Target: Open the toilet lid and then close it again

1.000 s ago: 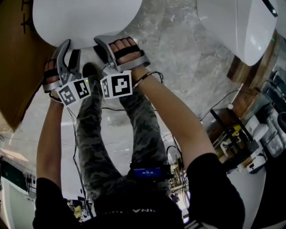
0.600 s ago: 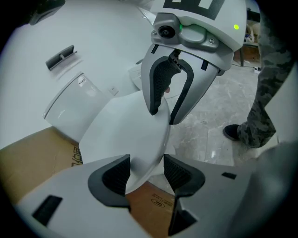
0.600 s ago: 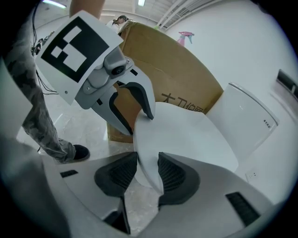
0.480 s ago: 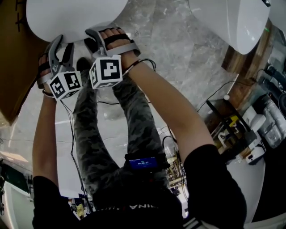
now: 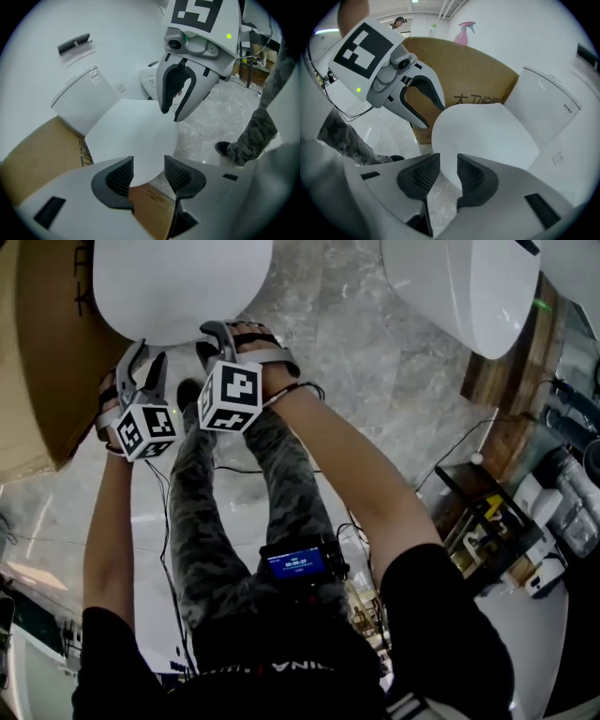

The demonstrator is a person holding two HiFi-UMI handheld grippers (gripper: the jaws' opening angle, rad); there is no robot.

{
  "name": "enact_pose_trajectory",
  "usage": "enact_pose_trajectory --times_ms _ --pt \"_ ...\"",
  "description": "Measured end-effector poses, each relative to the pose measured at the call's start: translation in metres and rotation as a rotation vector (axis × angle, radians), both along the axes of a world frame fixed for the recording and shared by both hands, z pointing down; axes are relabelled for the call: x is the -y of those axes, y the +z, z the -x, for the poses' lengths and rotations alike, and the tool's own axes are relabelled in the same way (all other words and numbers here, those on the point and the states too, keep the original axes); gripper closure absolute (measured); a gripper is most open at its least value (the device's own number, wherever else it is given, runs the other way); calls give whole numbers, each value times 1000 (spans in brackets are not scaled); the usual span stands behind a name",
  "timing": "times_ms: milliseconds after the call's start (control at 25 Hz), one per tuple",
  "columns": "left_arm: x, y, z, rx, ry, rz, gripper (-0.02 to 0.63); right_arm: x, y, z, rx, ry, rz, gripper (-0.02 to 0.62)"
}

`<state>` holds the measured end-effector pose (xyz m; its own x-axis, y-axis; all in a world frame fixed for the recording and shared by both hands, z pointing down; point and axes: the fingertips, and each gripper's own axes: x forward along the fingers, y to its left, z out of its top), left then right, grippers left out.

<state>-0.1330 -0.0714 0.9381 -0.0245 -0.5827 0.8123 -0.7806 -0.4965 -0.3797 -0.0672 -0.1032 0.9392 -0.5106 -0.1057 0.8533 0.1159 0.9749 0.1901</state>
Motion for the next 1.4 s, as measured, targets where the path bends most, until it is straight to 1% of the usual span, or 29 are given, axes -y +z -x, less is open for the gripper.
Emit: enact_pose_trajectory --times_ms 40,80,120,160,200,280,360,440,560,640,800,920,1080,1240,1400 --pt "3 -10 1 -6 -11 -5 399 6 -11 -1 5 22 -8 483" --pt "10 -22 4 -8 -28 -15 408 17 -23 -1 15 52 -23 514" --pt "16 -36 9 -11 -49 -28 437 27 -37 1 27 87 -37 536" --pt "22 -52 14 -18 -72 -43 455 37 -54 4 39 120 -47 545" --pt "27 -72 19 -28 -93 -62 496 45 -74 6 53 153 -51 553" --pt "34 -121 26 -62 -132 -106 541 55 -121 9 83 215 -44 563" --pt "40 -182 30 -115 -165 -157 561 60 -177 11 125 271 -34 566" --pt "46 -246 28 -161 -174 -210 581 66 -237 9 177 318 -39 569" --pt "44 -326 22 -228 -175 -269 595 66 -316 2 249 375 -47 572" --pt "43 -370 19 -250 -168 -309 595 66 -360 -3 294 401 -50 575" --pt "38 -438 1 -342 -154 -394 596 56 -420 -17 376 435 -23 578" --pt "31 -463 -14 -401 -134 -436 595 47 -440 -26 420 449 -18 578" --pt "31 -470 -26 -429 -110 -447 595 50 -453 -32 459 464 -19 578" --pt "37 -476 -37 -428 -84 -446 596 55 -457 -40 463 484 -2 580" --pt "41 -481 -51 -420 -62 -442 596 53 -458 -51 459 478 2 581"
